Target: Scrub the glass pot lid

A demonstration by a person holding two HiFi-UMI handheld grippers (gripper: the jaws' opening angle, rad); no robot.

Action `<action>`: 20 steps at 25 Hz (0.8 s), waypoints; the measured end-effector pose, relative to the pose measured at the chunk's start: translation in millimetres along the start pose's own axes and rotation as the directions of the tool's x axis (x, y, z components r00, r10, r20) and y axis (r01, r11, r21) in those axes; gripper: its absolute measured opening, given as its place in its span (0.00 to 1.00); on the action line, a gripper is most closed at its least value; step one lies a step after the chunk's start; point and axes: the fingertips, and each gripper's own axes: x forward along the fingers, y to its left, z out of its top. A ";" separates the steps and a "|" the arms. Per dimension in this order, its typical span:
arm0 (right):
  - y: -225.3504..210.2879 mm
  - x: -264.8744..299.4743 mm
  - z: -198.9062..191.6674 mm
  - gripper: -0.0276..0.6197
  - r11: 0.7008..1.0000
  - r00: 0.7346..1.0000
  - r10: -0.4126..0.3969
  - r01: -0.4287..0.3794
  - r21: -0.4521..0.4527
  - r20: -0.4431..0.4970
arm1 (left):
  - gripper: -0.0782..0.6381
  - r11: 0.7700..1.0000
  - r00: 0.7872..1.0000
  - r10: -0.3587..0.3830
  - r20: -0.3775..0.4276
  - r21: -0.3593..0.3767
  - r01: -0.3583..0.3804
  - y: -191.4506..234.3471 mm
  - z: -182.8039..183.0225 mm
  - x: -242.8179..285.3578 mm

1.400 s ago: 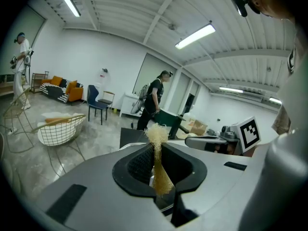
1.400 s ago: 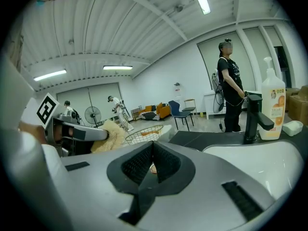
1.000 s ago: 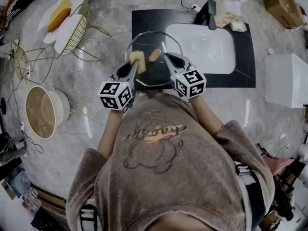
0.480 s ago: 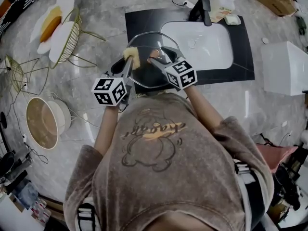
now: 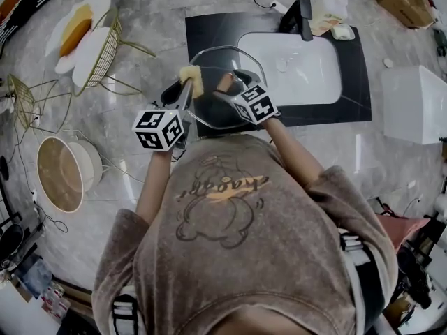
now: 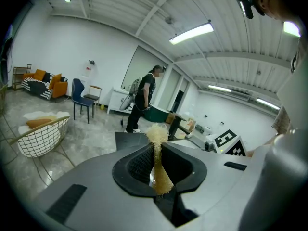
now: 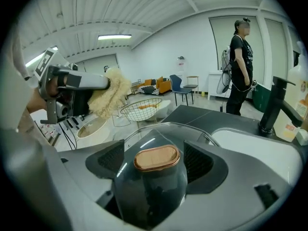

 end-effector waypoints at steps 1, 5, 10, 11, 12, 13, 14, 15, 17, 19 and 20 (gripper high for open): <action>-0.3 2.8 -2.3 0.64 1.000 1.000 0.001 -0.001 -0.006 -0.012 | 0.18 1.000 1.000 0.001 -0.002 -0.001 -0.001 0.5 -0.2 0.0; -2.9 14.0 -10.2 0.61 1.000 0.999 0.001 -0.002 -0.025 -0.052 | 0.18 1.000 1.000 0.005 -0.012 0.001 -0.005 2.7 -1.7 2.7; -4.6 19.8 -13.6 0.58 0.999 0.998 0.001 -0.003 -0.033 -0.064 | 0.18 1.000 1.000 -0.006 -0.028 0.009 0.006 4.8 -2.5 12.6; -4.4 20.4 -13.6 0.58 0.999 0.998 0.002 -0.004 -0.033 -0.064 | 0.18 1.000 0.999 -0.011 -0.031 0.013 0.012 6.1 -1.4 16.5; -4.4 20.8 -13.6 0.58 0.999 0.998 0.002 -0.004 -0.033 -0.065 | 0.18 1.000 0.999 -0.018 -0.036 0.017 0.019 7.2 0.0 21.5; -4.5 21.0 -14.0 0.58 0.999 0.998 0.001 -0.003 -0.033 -0.067 | 0.18 0.999 0.999 -0.028 -0.042 0.021 0.029 7.9 1.5 27.7; -4.6 21.0 -14.2 0.58 0.999 0.998 -0.001 -0.001 -0.032 -0.069 | 0.18 0.999 0.998 -0.041 -0.048 0.026 0.042 7.9 3.3 35.0; -4.4 21.0 -14.0 0.58 1.000 0.998 -0.003 0.001 -0.031 -0.070 | 0.18 0.998 0.997 -0.055 -0.056 0.033 0.057 7.5 5.2 43.1; -3.5 20.9 -11.8 0.58 1.000 0.998 -0.004 0.002 -0.031 -0.069 | 0.18 0.995 0.993 -0.087 -0.074 0.047 0.090 6.3 9.4 60.6; -3.0 20.9 -10.4 0.58 1.000 0.998 -0.005 0.003 -0.031 -0.068 | 0.18 0.990 0.988 -0.122 -0.094 0.060 0.128 3.6 12.0 80.3; -3.4 21.3 -11.1 0.58 0.999 0.998 -0.006 0.004 -0.032 -0.068 | 0.18 0.987 0.985 -0.140 -0.105 0.063 0.147 1.8 12.0 90.7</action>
